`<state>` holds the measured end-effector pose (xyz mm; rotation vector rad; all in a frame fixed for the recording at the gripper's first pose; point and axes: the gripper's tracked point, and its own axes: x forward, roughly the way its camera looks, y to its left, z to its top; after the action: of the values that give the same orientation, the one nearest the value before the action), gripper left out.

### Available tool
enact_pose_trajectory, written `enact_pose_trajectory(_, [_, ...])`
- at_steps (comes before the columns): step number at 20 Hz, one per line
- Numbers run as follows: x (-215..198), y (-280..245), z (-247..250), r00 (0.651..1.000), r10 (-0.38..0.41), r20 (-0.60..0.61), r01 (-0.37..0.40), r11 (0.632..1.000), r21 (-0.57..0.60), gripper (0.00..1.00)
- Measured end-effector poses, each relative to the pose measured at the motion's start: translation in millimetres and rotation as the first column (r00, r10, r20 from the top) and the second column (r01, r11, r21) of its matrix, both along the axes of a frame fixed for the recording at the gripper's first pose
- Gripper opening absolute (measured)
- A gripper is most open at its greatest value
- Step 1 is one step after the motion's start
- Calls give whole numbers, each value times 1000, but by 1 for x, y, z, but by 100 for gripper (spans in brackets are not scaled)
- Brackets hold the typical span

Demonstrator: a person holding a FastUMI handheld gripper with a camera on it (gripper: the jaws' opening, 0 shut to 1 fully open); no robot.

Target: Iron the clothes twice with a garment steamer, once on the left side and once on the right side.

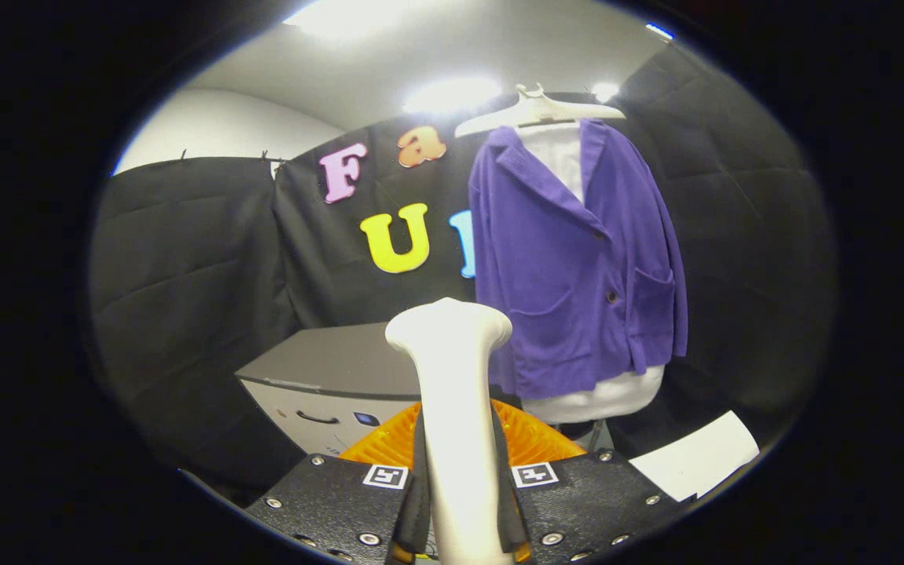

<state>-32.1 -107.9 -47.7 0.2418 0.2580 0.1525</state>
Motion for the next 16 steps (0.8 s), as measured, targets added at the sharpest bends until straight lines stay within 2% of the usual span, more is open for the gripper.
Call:
enact_pose_trajectory(8, [-25, 80, 54, 988, 48, 148, -41, 998, -50, 33])
enact_pose_trajectory(16, [-47, 91, 20, 988, 28, 154, -16, 997, -79, 33])
